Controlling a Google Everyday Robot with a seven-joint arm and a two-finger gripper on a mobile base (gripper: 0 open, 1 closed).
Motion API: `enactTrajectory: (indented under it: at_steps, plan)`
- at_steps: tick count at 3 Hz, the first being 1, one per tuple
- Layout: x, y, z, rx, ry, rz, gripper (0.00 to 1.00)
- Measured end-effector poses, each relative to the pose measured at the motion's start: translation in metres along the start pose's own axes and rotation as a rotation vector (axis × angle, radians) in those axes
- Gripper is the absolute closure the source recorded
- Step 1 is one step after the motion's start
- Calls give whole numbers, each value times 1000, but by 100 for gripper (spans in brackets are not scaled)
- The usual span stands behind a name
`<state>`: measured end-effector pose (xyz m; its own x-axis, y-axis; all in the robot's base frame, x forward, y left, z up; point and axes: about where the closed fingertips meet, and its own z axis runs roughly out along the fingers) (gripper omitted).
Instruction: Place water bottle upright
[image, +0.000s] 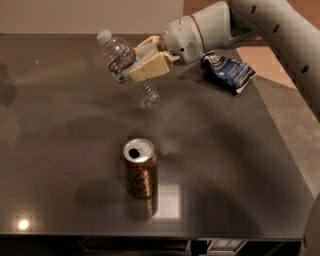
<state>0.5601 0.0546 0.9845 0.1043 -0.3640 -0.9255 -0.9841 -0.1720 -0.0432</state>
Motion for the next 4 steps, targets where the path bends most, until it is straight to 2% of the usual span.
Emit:
enactTrajectory:
  at_steps: [2,4]
  plan:
    - [10,1,-1,51,-160,26,100]
    - [24,-1,-2,93,-247,44,100]
